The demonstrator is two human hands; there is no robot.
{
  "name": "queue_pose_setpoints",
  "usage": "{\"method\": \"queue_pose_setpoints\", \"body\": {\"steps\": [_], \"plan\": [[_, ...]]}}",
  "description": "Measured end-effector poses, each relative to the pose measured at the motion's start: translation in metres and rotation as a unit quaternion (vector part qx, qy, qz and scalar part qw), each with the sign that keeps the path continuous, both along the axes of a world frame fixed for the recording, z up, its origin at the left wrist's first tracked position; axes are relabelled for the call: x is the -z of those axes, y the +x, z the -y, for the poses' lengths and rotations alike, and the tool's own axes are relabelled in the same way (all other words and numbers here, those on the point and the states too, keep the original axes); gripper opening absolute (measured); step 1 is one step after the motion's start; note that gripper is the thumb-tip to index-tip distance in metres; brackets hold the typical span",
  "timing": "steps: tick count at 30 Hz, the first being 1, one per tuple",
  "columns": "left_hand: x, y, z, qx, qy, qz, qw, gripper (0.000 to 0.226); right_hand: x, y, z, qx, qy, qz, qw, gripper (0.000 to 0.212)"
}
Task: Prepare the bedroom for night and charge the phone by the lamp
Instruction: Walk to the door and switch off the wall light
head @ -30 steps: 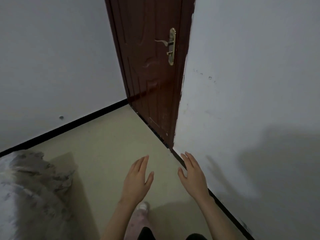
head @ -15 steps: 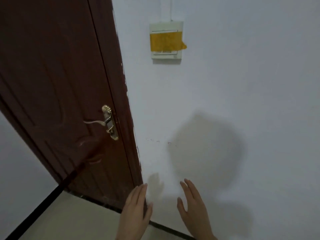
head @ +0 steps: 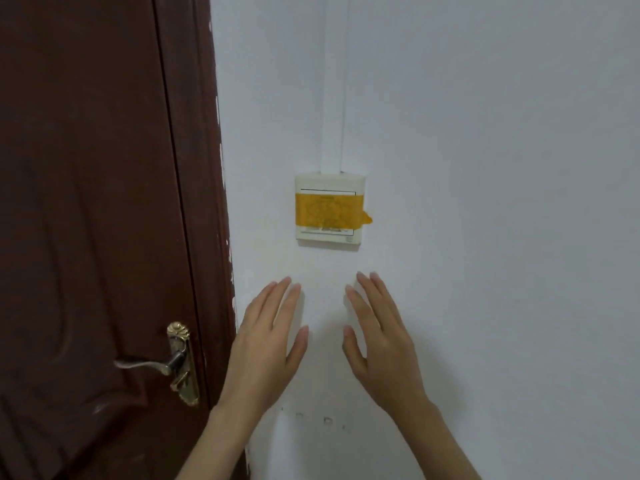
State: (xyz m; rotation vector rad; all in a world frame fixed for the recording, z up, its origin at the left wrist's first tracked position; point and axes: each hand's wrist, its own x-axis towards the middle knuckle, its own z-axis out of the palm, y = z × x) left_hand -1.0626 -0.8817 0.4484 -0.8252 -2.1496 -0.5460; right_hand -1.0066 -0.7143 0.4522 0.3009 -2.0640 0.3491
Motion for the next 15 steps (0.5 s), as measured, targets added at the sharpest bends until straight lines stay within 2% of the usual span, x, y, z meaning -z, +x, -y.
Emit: {"method": "queue_pose_setpoints", "body": {"steps": [6, 9, 15], "plan": [[-0.042, -0.046, -0.013, -0.029, 0.033, -0.042, 0.998, 0.057, -0.071, -0.032, -0.005, 0.041, 0.079, -0.079, 0.993, 0.054], [-0.037, -0.058, -0.017, -0.020, 0.034, -0.041, 0.998, 0.062, -0.083, -0.042, -0.006, 0.072, 0.105, -0.098, 0.987, 0.056], [-0.030, -0.070, -0.015, 0.009, 0.034, -0.098, 0.995, 0.059, -0.085, -0.057, -0.004, 0.146, 0.132, -0.150, 0.969, 0.052]]}}
